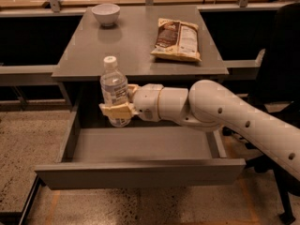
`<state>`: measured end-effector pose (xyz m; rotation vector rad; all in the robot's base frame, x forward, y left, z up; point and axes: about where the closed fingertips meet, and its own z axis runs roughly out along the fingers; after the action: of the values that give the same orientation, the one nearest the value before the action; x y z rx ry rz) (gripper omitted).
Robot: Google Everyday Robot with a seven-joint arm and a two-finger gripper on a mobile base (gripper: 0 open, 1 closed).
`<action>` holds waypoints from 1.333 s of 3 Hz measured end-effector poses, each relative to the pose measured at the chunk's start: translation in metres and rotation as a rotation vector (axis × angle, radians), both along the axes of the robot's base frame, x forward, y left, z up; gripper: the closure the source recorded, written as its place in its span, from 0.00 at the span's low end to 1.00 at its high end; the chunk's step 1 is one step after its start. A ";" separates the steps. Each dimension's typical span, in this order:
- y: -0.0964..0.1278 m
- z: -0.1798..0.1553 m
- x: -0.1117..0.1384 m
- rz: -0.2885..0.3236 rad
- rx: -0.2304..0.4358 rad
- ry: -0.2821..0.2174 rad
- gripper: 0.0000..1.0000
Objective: Place blue plastic bottle into top drawer
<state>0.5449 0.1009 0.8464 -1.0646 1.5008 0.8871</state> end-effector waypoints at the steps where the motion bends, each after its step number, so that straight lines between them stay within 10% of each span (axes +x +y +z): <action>1: 0.001 -0.003 -0.002 0.003 -0.001 0.002 1.00; 4: 0.020 -0.053 0.017 0.169 -0.068 -0.116 1.00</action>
Offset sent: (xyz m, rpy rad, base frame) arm 0.0065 0.0149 -0.0255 -0.1332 -0.0787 0.1222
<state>0.5622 0.1213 0.7938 -1.2860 1.3674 0.8797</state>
